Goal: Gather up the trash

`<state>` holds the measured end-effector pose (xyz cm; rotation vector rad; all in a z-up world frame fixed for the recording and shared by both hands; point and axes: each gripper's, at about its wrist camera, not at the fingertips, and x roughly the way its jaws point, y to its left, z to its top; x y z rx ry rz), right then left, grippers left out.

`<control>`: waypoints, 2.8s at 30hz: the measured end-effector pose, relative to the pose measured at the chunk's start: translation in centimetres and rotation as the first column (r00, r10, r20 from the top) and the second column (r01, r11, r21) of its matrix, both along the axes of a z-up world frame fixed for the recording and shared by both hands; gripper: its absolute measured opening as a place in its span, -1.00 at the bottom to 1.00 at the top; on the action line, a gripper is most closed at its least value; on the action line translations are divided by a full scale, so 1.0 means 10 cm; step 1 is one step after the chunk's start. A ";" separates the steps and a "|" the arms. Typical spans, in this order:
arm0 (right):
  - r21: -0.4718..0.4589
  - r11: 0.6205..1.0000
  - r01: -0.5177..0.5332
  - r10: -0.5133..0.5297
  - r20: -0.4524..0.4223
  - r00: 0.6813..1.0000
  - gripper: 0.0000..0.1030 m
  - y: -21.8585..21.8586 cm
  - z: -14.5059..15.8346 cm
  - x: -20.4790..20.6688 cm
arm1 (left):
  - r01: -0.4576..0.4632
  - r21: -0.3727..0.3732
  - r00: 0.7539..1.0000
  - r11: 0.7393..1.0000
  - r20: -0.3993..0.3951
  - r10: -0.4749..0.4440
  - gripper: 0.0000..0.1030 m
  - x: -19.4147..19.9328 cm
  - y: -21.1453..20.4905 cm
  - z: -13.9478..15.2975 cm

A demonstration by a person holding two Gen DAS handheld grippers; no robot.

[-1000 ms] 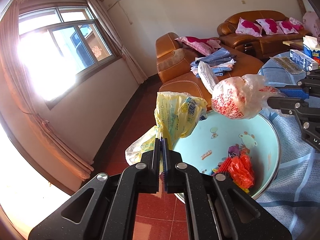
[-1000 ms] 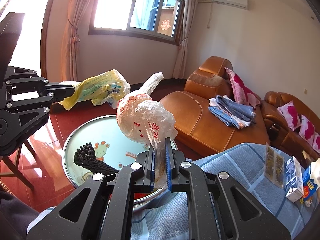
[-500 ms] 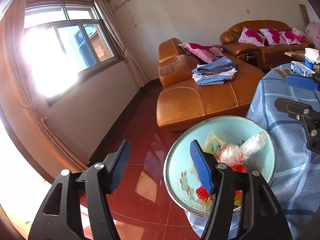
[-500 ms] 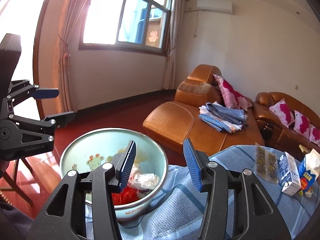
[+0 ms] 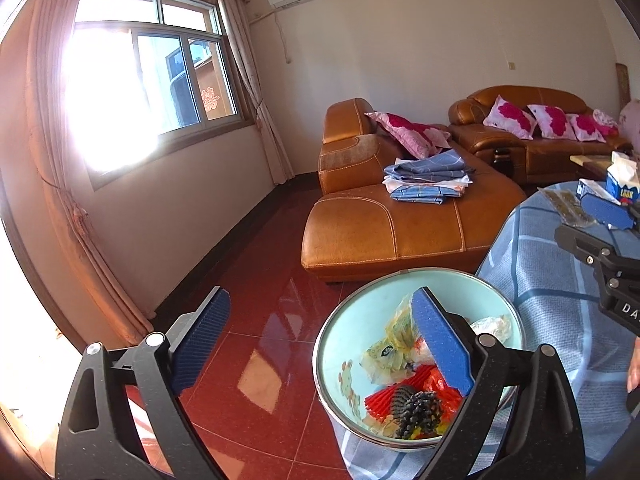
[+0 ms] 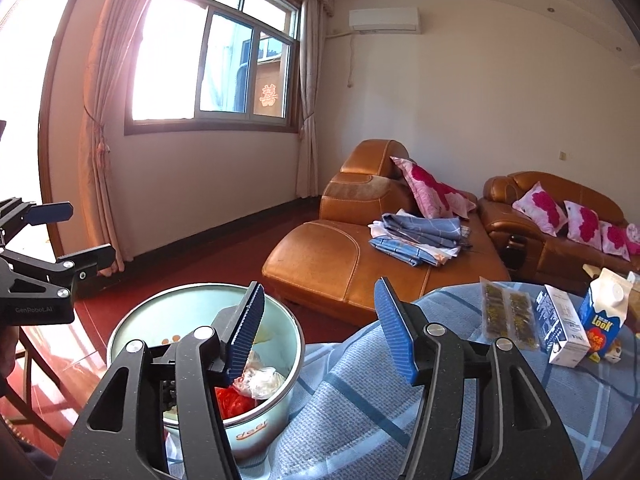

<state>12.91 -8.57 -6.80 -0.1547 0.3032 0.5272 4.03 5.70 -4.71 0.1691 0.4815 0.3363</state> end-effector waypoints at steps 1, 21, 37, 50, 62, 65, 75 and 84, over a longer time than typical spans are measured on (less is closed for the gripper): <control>0.000 1.000 0.002 -0.002 -0.001 1.000 0.12 0.00 0.00 0.00 | 0.002 -0.001 1.000 1.000 0.001 -0.002 0.77 0.00 0.00 0.00; 0.012 1.000 0.017 -0.017 -0.005 1.000 0.19 -0.01 -0.01 0.00 | 0.003 0.003 1.000 1.000 -0.002 -0.003 0.82 0.00 0.00 -0.01; 0.015 1.000 0.020 -0.020 -0.005 1.000 0.19 -0.02 -0.01 0.00 | 0.002 0.004 1.000 1.000 -0.005 -0.002 0.86 0.01 0.01 -0.01; 0.015 1.000 0.021 -0.021 -0.003 1.000 0.24 -0.03 -0.01 0.00 | 0.001 -0.002 1.000 1.000 -0.002 -0.001 0.87 0.00 0.03 -0.04; 0.014 1.000 0.023 -0.023 -0.003 1.000 0.24 -0.03 -0.01 -0.01 | 0.010 -0.011 1.000 1.000 -0.011 -0.010 0.87 0.01 0.03 -0.05; 0.014 1.000 0.022 -0.022 -0.002 1.000 0.27 -0.03 -0.01 -0.01 | 0.008 -0.009 1.000 1.000 -0.012 -0.009 0.87 0.01 0.02 -0.05; 0.013 1.000 0.025 -0.025 -0.006 1.000 0.30 -0.05 -0.02 0.01 | 0.007 0.008 1.000 1.000 -0.030 -0.007 0.88 0.03 -0.01 -0.09; 0.018 0.999 0.027 -0.027 0.009 1.000 0.50 -0.11 -0.03 0.01 | 0.041 -0.021 0.999 0.999 -0.027 -0.042 0.88 0.02 -0.03 -0.04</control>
